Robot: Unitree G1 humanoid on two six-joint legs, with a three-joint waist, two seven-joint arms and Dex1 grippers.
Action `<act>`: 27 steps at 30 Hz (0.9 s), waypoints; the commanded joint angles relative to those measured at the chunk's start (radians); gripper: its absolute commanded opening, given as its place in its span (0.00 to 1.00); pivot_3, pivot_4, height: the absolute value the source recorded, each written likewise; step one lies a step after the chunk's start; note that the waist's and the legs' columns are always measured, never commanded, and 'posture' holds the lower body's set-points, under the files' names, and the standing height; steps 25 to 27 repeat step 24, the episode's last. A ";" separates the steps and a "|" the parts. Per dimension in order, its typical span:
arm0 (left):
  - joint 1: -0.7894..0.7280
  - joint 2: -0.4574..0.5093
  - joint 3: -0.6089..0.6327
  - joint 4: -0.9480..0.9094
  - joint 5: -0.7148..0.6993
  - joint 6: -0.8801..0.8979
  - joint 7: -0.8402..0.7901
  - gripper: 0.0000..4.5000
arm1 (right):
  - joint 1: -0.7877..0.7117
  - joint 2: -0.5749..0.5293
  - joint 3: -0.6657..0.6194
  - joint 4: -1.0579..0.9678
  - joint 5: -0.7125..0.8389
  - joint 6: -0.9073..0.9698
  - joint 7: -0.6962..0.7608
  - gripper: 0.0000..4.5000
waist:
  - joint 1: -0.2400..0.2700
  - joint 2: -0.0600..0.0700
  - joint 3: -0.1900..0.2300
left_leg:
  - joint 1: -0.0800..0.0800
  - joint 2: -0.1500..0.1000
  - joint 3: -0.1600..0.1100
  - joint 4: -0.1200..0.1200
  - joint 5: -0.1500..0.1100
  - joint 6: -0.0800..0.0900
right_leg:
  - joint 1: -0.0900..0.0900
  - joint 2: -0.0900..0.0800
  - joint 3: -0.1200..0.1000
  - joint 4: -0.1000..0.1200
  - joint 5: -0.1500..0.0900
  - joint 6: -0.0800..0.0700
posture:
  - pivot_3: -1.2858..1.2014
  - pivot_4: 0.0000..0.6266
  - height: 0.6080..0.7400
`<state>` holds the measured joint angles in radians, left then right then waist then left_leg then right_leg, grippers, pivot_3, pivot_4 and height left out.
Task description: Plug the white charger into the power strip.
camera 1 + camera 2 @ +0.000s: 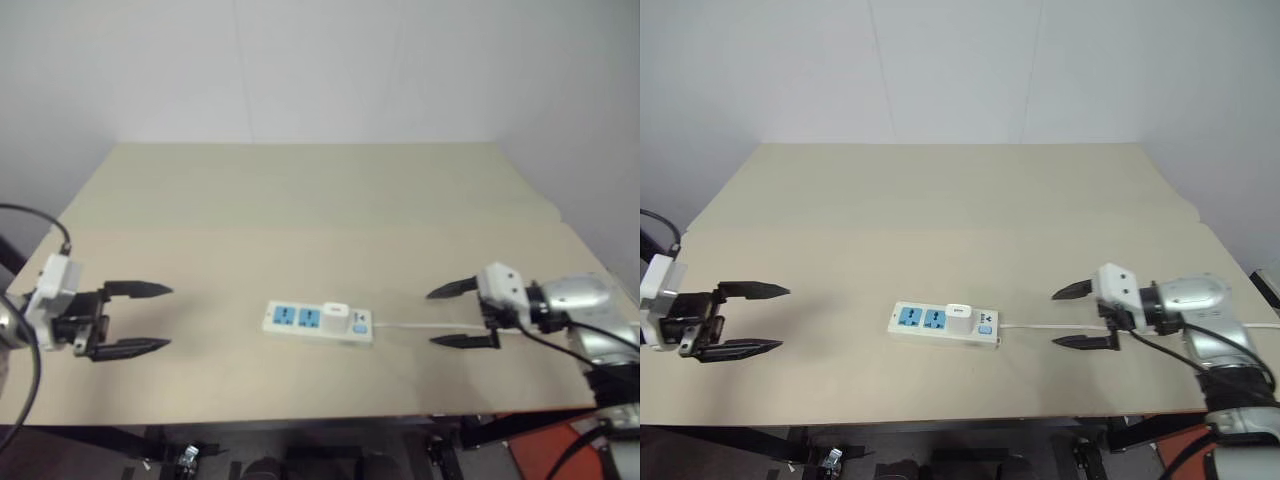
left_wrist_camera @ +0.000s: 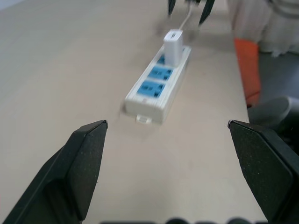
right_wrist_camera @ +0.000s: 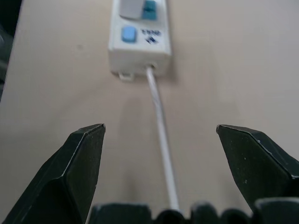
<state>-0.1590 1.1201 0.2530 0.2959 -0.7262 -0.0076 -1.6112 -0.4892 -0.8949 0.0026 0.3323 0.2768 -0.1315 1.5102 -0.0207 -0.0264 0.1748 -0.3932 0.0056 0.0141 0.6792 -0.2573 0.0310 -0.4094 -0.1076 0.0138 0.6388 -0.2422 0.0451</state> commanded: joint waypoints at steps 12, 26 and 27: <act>0.023 -0.035 0.090 -0.001 0.045 -0.013 -0.003 1.00 | 0.149 -0.142 -0.105 -0.174 0.085 0.142 0.001 0.99 | 0.006 0.000 0.000 | 0.000 0.001 0.002 0.000 0.000 0.000 | 0.000 0.001 0.000 0.001 0.000 0.000 | 0.52 0.24 1.00; 0.004 -0.064 0.089 0.000 0.072 -0.005 -0.003 1.00 | 0.220 -0.169 -0.151 -0.249 0.113 0.189 -0.025 0.99 | 0.006 0.000 0.000 | 0.000 0.001 0.003 0.001 0.000 0.000 | 0.000 0.001 0.000 0.001 0.000 0.000 | 0.52 0.24 1.00; 0.004 -0.064 0.089 0.000 0.072 -0.005 -0.003 1.00 | 0.220 -0.169 -0.151 -0.249 0.113 0.189 -0.025 0.99 | 0.006 0.000 0.000 | 0.000 0.001 0.003 0.001 0.000 0.000 | 0.000 0.001 0.000 0.001 0.000 0.000 | 0.52 0.24 1.00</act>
